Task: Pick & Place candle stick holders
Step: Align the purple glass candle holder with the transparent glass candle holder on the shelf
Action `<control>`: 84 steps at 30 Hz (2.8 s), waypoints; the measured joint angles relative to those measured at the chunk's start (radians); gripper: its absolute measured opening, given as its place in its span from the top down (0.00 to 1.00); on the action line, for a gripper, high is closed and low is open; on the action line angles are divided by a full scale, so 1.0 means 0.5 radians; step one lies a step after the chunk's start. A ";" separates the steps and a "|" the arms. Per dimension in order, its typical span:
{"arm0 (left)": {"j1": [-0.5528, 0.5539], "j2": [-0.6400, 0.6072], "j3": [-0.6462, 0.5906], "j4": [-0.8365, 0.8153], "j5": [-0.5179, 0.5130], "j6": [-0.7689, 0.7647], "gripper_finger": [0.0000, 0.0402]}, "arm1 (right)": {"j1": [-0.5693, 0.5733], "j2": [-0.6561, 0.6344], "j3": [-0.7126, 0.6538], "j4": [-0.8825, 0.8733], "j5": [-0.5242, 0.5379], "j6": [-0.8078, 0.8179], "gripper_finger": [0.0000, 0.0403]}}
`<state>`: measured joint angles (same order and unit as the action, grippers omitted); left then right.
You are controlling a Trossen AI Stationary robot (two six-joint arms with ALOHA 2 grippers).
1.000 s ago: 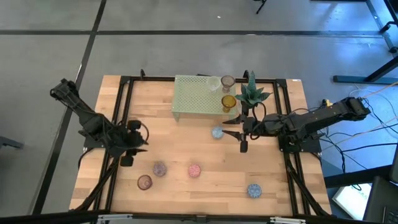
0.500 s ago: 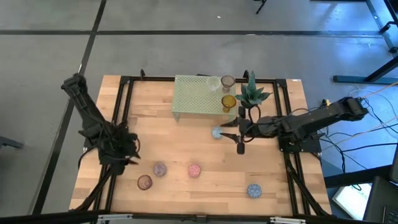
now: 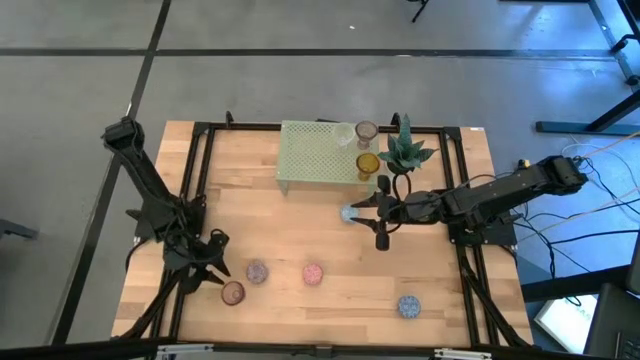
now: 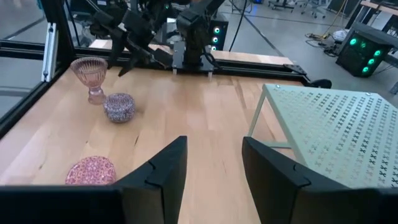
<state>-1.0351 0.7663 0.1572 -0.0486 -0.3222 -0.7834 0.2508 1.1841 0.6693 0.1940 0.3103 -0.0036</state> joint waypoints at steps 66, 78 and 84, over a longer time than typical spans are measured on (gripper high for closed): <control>0.050 0.758 -0.044 0.898 -0.127 0.042 0.68 | 0.002 0.000 0.000 0.049 0.000 -0.015 0.60; 0.117 0.759 -0.044 0.896 -0.146 -0.243 0.66 | 0.002 0.000 0.000 0.053 0.000 -0.014 0.60; 0.103 0.770 -0.044 0.896 -0.147 -0.284 0.54 | 0.002 0.000 0.000 0.053 0.000 -0.011 0.60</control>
<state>-0.9837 1.1511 0.1352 0.3996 -0.3958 -0.9253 0.2519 1.1839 0.6693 0.2203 0.3103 -0.0089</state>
